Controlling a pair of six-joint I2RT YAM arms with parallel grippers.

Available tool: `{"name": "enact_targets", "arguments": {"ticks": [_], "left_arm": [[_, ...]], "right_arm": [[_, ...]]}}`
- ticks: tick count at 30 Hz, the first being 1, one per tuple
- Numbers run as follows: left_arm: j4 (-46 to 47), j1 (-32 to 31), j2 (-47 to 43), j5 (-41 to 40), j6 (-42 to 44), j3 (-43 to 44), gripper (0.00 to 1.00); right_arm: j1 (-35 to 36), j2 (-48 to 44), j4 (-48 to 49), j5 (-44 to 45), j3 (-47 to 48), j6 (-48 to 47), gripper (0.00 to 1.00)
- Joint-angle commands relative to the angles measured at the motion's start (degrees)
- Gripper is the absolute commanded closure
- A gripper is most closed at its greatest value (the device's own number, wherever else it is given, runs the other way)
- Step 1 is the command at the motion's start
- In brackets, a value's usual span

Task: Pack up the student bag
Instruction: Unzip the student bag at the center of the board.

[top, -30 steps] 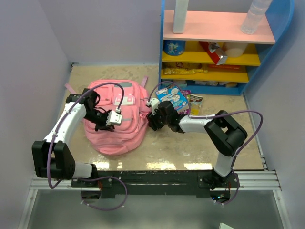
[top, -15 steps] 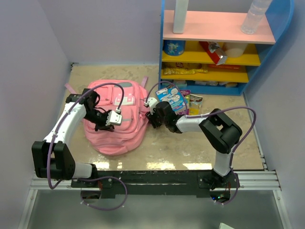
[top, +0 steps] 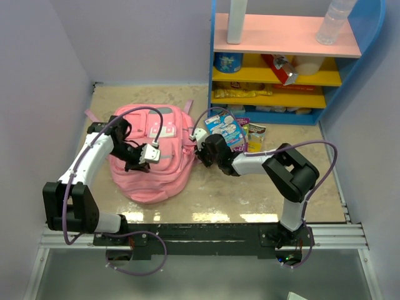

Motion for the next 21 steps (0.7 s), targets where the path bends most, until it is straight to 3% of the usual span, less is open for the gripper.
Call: {"name": "enact_targets", "arguments": {"ticks": [1,6,14,21], "left_arm": [[-1.3,0.5,0.5,2.7,-0.9,2.1,1.00],[-0.9,0.5,1.2,4.2,-3.0,3.6,1.00],[-0.2,0.5,1.3,12.9,-3.7,6.5,1.00],[3.7,1.0,0.0,13.3,-7.4,7.2,1.00]], "right_arm": [[0.0,-5.1,3.0,0.4,-1.4,1.3,1.00],[0.9,-6.8,0.5,0.5,-1.1,3.2,1.00],[4.9,-9.6,-3.1,1.6,-4.2,9.2,1.00],[8.8,-13.7,-5.5,2.6,-7.5,13.1,1.00]]}}
